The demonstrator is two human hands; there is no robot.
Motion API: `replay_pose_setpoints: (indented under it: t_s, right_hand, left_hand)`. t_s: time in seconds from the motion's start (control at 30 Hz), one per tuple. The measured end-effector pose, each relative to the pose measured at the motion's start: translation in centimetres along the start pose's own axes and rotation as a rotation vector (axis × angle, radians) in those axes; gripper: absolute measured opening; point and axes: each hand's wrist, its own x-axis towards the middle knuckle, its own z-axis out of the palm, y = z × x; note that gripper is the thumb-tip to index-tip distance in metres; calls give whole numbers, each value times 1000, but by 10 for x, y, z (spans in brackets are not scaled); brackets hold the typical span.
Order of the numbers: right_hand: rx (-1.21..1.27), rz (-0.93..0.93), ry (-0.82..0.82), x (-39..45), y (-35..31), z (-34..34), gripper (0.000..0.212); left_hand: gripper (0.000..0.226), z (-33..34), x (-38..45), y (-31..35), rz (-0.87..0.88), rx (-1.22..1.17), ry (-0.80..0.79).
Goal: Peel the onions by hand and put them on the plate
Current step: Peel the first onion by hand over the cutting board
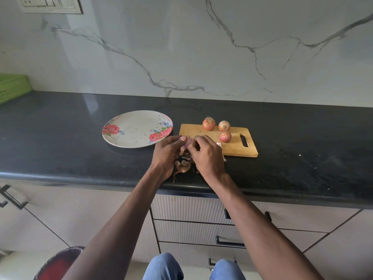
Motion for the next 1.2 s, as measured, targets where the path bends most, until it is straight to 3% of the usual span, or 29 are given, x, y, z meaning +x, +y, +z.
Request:
replay_pose_setpoints:
  t_s: [0.2,0.4,0.57,0.63,0.7,0.83,1.03,1.2]
  right_hand:
    - [145,132,33,3,2,-1,15]
    - [464,561,13,8,9,-9,16]
    - [351,476,48,8,7,-7,15]
    - [262,402,20,7,9,-3,5]
    - [189,336,-10,7,11,-1,18]
    - [269,284,31,8,7,-5,15]
    - [328,303,-246,8,4,1,44]
    - [265,203,-231,7,3,1,41]
  left_hand:
    - [16,-1,0,2,-20,-34,-41]
    - [19,3,2,4,-39,-149,22]
    - [24,2,2,4,-57,-184,45]
    - [24,2,1,5,-69,-205,45]
    - [23,1,0,6,-53,-171,33]
    - [21,2,-2,6,-12,-71,34]
    - [38,6,-6,3,24,84,-63]
    - [43,8,-8,2,77,190,-56]
